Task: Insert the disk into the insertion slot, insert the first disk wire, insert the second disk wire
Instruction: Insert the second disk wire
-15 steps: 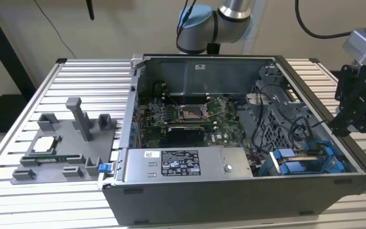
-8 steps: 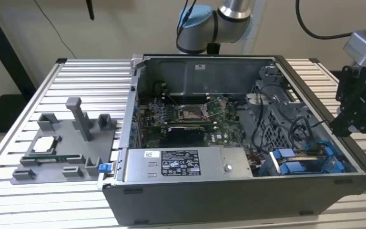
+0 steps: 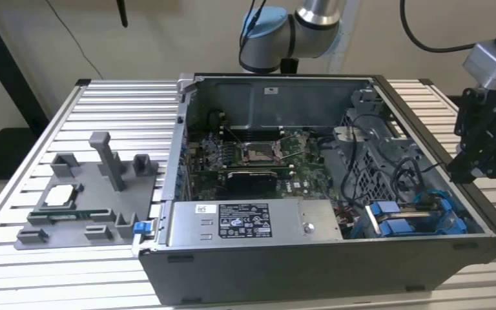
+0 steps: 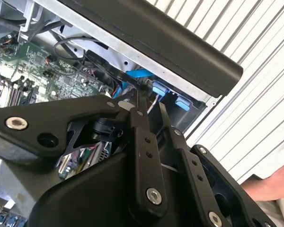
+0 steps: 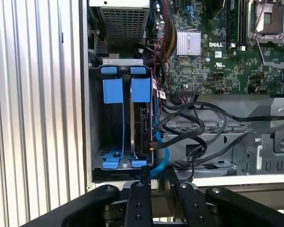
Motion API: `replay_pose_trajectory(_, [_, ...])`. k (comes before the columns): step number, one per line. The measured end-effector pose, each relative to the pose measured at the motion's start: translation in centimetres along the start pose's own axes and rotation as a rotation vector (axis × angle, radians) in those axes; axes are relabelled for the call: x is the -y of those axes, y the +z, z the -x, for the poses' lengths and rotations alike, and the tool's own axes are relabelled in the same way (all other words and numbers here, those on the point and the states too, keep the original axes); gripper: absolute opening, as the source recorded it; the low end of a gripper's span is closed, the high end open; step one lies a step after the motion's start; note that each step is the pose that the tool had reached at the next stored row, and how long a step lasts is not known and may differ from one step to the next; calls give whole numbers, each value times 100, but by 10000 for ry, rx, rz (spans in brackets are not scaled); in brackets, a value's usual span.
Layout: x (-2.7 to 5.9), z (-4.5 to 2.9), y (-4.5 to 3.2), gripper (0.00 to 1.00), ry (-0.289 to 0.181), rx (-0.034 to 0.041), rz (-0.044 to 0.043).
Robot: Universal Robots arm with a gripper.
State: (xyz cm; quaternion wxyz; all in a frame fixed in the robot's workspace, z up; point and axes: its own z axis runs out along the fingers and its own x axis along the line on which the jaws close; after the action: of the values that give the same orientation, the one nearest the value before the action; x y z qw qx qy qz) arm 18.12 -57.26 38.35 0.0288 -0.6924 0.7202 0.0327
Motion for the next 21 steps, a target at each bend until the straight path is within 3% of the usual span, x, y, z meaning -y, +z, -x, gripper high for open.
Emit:
replay_pose_trajectory(15, [4, 4, 30, 100, 0, 33, -8])
replay_pose_trajectory(21, [4, 3, 39, 100, -1, 96, -6])
